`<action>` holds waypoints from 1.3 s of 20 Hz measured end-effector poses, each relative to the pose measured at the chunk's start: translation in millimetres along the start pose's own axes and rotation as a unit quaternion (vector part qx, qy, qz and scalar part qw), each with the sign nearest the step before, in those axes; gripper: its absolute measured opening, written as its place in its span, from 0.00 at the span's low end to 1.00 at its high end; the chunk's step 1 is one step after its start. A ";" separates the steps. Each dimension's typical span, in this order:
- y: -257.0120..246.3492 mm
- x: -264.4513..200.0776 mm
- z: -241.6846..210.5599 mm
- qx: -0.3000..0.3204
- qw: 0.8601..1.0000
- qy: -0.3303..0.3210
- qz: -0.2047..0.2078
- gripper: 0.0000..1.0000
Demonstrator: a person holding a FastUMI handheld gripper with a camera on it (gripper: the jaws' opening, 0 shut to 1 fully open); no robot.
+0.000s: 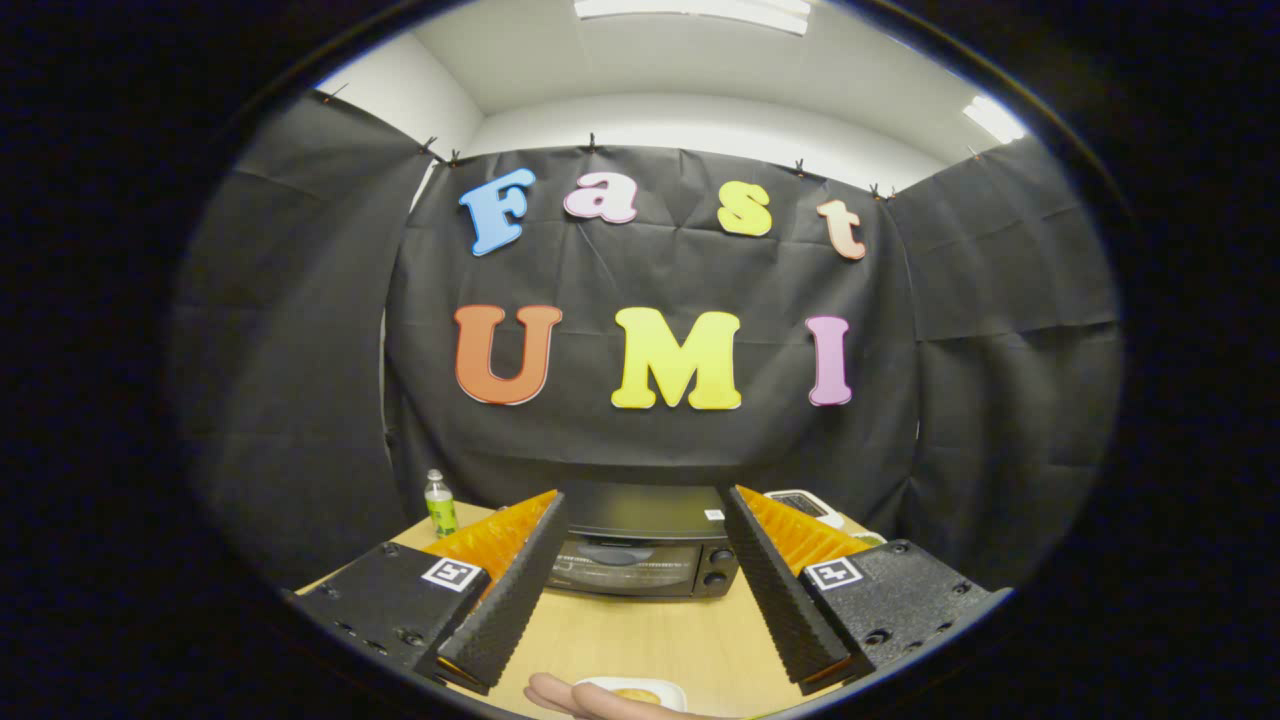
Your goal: Open the toaster oven, put the food inside, and close the toaster oven door.
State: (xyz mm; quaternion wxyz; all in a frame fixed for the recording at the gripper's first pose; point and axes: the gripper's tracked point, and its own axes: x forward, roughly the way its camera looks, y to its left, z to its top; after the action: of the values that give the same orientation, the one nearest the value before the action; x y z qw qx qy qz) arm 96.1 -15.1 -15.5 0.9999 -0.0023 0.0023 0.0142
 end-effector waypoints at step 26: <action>44.7 227.3 -184.8 0.013 0.986 0.168 0.000 1.00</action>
State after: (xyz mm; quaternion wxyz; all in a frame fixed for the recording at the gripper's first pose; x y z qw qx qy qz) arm 321.2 35.1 -201.6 0.9853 0.0078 0.1702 0.0132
